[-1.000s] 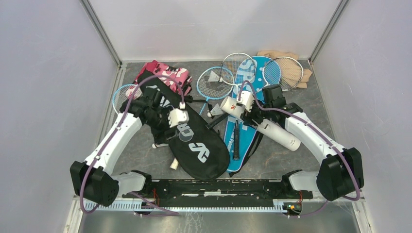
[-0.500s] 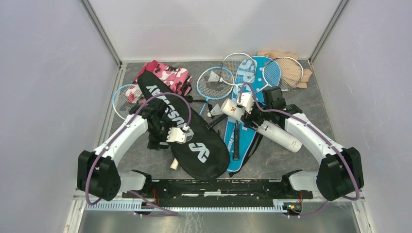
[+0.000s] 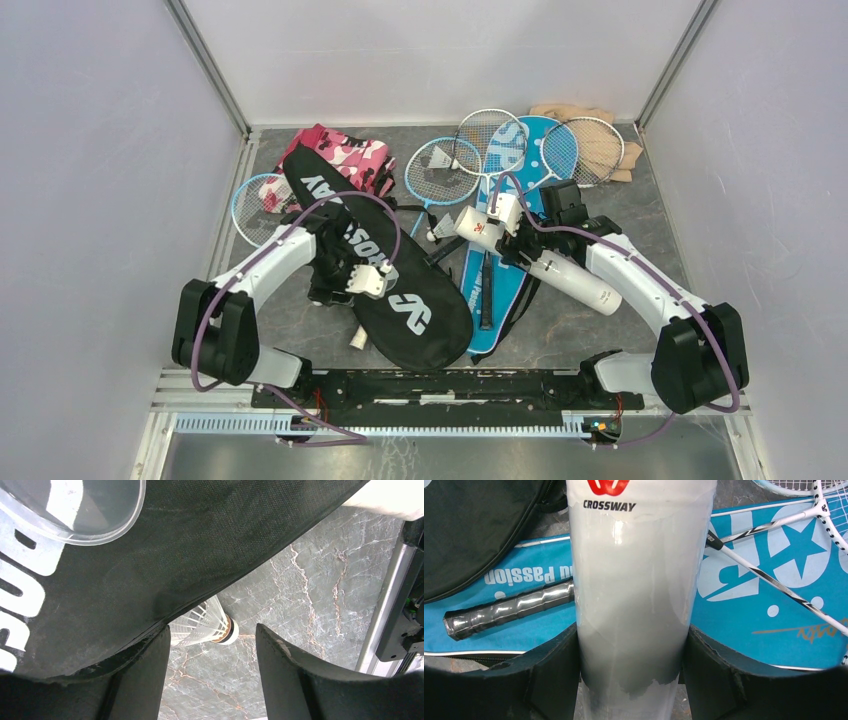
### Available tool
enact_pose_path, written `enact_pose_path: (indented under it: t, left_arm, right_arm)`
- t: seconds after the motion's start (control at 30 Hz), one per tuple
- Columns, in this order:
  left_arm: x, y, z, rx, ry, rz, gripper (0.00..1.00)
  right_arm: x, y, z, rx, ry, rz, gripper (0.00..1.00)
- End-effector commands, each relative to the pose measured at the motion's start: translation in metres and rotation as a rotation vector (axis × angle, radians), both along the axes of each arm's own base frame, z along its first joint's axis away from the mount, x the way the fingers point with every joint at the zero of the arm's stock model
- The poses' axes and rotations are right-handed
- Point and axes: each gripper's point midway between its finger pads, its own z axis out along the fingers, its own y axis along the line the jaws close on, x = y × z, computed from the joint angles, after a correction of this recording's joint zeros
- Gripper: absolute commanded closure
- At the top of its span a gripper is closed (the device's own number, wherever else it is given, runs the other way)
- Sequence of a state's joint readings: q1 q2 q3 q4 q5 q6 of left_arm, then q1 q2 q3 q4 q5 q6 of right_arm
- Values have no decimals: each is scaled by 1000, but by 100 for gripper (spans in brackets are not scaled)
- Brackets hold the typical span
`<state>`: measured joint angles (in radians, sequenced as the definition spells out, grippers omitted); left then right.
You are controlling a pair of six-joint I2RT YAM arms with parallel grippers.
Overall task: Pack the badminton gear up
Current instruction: Pick up the shuttlecock at the center of the board.
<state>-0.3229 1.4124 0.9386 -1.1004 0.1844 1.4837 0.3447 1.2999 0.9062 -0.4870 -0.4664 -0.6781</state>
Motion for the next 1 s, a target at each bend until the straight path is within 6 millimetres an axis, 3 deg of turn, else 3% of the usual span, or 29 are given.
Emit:
enact_pose_path:
  t: [0.0, 0.27, 0.7, 0.97]
  left_arm:
    - [5, -2, 1, 12, -4, -78, 33]
    - [-9, 17, 1, 116, 68, -37, 56]
    - [-33, 41, 1, 236, 136, 34, 76]
    - [-41, 32, 31, 210, 185, 161, 93]
  right_arm:
    - [4, 5, 9, 33, -31, 16, 87]
    - [3, 5, 9, 32, -28, 17, 87]
    - [3, 6, 10, 35, -27, 23, 87]
    - [4, 7, 12, 36, -29, 22, 87]
